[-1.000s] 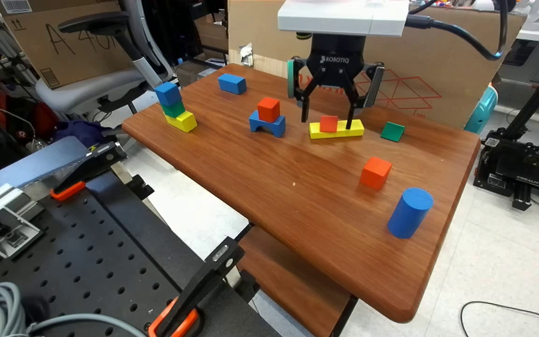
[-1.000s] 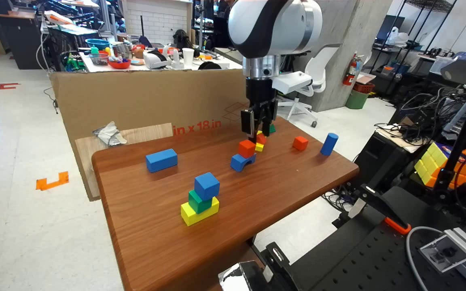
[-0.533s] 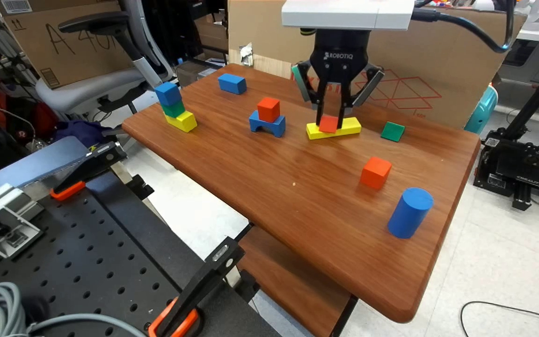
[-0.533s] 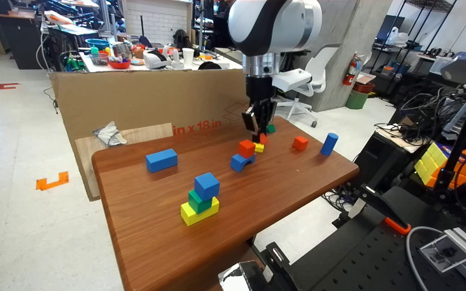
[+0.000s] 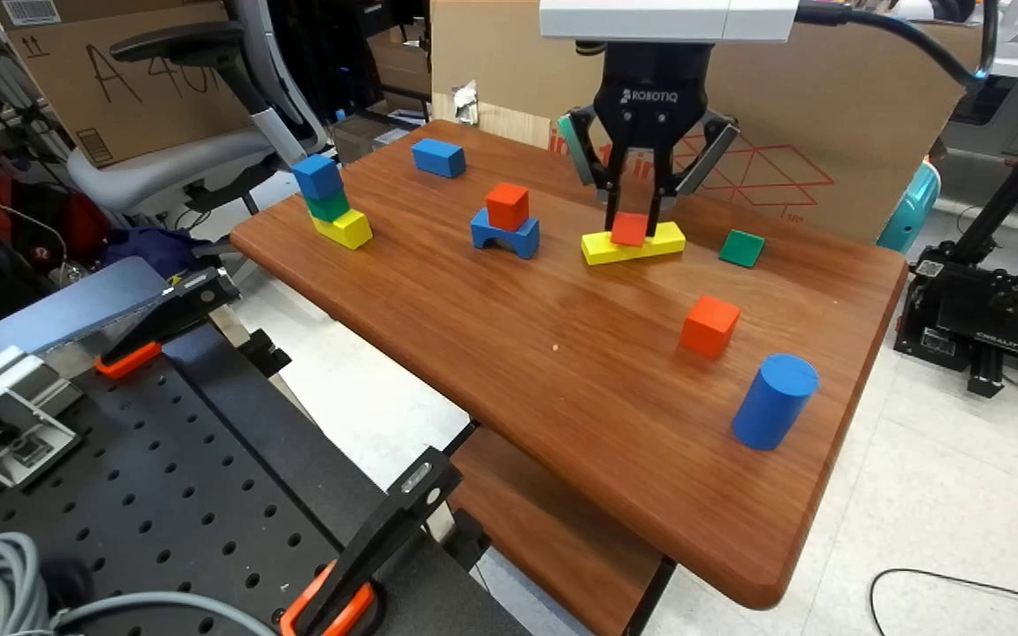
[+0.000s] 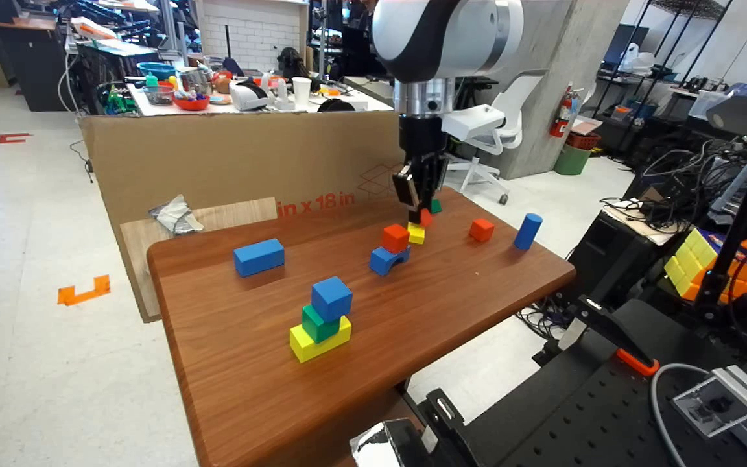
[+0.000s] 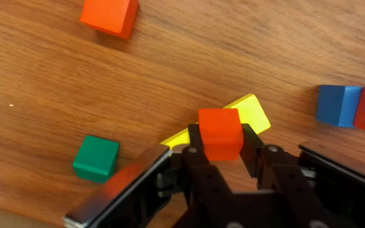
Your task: Stack two orange blocks
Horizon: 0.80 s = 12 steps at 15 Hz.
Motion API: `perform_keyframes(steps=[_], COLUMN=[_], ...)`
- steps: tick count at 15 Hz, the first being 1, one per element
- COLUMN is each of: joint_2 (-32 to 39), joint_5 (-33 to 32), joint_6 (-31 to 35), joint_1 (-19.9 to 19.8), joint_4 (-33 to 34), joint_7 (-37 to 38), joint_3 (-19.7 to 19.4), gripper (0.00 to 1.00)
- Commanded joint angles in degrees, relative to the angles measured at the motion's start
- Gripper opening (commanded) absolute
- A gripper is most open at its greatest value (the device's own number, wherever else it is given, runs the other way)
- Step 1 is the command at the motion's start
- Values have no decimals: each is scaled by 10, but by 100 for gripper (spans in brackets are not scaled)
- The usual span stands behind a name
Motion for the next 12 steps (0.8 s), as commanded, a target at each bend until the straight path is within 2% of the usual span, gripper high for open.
perform_keyframes(steps=[1,8,12], joint_2=[-78,-176,-174], joint_5=[1,6,8], joint_6=[16,35,50], joint_1=[-22,-59,-83], joint_4=[-83,-198,-208], joint_7=[-14,-8,-13], joint_3=[15,-4,-14], gripper=[8,8,8])
